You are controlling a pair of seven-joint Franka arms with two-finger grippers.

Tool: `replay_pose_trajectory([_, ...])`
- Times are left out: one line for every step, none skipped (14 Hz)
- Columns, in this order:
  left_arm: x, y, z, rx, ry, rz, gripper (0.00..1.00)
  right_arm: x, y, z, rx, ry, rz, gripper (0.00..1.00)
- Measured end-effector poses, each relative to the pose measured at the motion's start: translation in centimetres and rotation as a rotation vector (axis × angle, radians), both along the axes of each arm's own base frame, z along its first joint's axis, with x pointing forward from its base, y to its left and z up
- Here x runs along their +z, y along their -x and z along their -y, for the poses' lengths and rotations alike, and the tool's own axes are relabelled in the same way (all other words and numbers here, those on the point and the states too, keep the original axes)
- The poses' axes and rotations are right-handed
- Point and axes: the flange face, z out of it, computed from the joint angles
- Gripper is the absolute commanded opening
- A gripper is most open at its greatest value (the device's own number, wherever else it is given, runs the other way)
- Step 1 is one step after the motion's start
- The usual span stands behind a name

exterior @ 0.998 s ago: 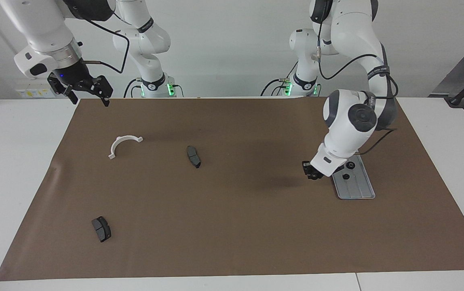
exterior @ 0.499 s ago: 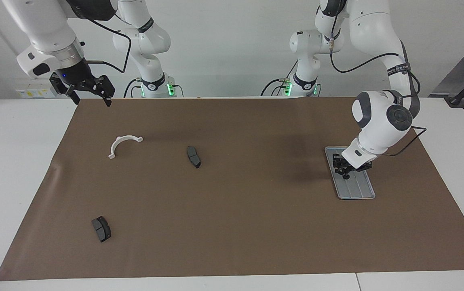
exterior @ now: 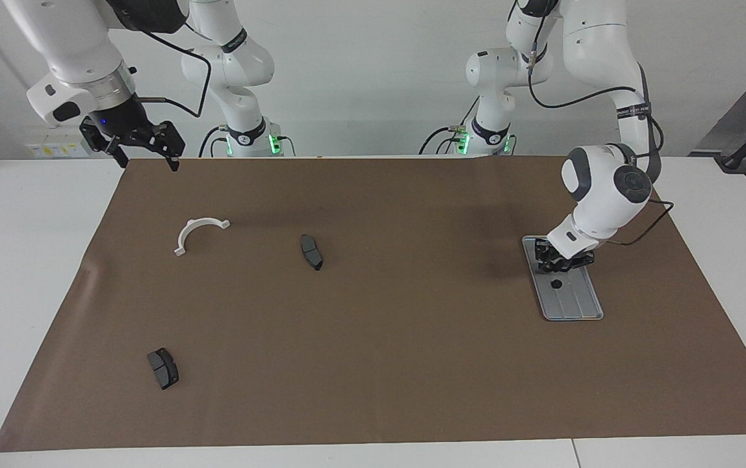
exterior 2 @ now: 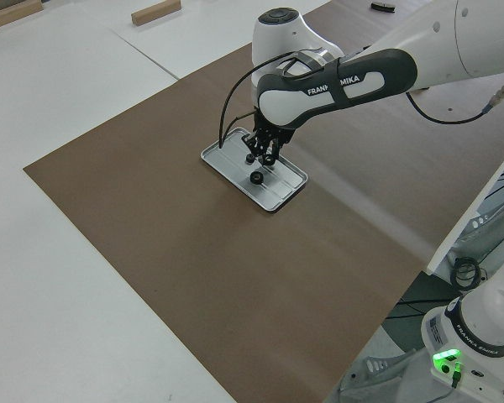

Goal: Pick bearing gear from pile to tray
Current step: 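Carry the third gear to the tray with the left gripper and lower it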

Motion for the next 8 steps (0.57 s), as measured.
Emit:
replay_pose_trajectory([-0.1, 0.4, 0.0, -0.001, 0.0, -0.003, 0.03, 0.0, 0.0, 0.0, 0.0, 0.0, 0.0, 1.0])
replay_pose_trajectory([-0.2, 0.7, 0.0, -0.001, -0.001, -0.005, 0.18, 0.0, 0.0, 0.0, 0.0, 0.0, 0.0, 1.0])
replay_pose_trajectory([-0.1, 0.8, 0.0, -0.001, -0.001, -0.005, 0.49, 0.0, 0.0, 0.0, 0.0, 0.0, 0.0, 1.0])
replay_pose_trajectory([0.1, 0.9, 0.0, -0.001, -0.001, -0.002, 0.69, 0.0, 0.0, 0.0, 0.0, 0.0, 0.0, 1.0])
replay_pose_trajectory([0.4, 0.9, 0.0, -0.002, -0.001, 0.004, 0.82, 0.0, 0.0, 0.0, 0.0, 0.0, 0.0, 1.0])
replay_pose_trajectory([0.8, 0.9, 0.0, -0.002, -0.002, 0.011, 0.98, 0.0, 0.0, 0.0, 0.0, 0.0, 0.0, 1.0])
replay_pose_trajectory([1.2, 0.9, 0.0, -0.002, -0.002, 0.019, 1.0, 0.0, 0.0, 0.0, 0.0, 0.0, 0.0, 1.0])
replay_pose_trajectory([1.7, 0.9, 0.0, -0.002, -0.002, 0.028, 1.0, 0.0, 0.0, 0.0, 0.0, 0.0, 0.0, 1.0])
